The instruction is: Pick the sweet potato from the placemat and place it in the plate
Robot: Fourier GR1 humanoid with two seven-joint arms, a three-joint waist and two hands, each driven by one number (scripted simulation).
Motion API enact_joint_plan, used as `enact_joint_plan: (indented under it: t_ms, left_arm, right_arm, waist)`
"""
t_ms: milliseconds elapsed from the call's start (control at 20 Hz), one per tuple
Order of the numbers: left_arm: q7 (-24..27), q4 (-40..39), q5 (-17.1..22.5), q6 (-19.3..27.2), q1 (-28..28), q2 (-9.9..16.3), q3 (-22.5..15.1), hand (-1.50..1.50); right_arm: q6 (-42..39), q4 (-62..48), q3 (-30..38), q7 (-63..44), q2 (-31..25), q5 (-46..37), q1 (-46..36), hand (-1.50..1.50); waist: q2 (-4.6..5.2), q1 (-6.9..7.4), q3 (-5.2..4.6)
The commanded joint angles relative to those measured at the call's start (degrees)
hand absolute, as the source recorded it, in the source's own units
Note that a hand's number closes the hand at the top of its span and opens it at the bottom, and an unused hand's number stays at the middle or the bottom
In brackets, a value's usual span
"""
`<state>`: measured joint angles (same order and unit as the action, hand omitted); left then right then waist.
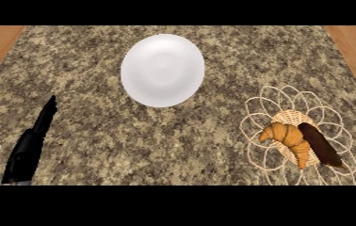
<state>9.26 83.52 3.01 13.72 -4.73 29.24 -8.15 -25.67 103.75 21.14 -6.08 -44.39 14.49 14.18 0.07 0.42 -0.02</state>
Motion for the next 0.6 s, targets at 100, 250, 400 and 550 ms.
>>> enact_joint_plan:
  t_ms: [100,250,400,550]
  left_arm:
    - [-0.3,4.8,-0.3,-0.7,-4.1,-0.2,1.0,0.0]
    - [0.0,-2.2,-0.2,-2.3,1.0,-1.0,2.9,0.0]
    - [-1.0,-0.8,-2.5,-1.3,1.7,-1.9,1.2,0.0]
    - [-1.1,3.6,-2.2,-2.5,-2.3,-0.8,2.9,0.0]
  right_arm:
    - [-3.5,-6.5,-7.1,-3.2,-1.5,-7.0,-7.4,-1.5]
    - [-8.2,-9.2,-6.6,-1.7,-3.7,-9.3,-7.5,-1.5]
    - [-6.5,-12.1,-13.6,-0.2,-2.3,-18.4,-10.7,-1.5]
    - [-9.1,-16.3,-14.2,2.7,-2.1,-21.0,-12.4,-1.5]
  waist:
    - [-0.03,0.72,0.04]
    - [0.03,-0.16,0.01]
    - [0.14,0.38,0.06]
    - [-0.01,0.42,0.06]
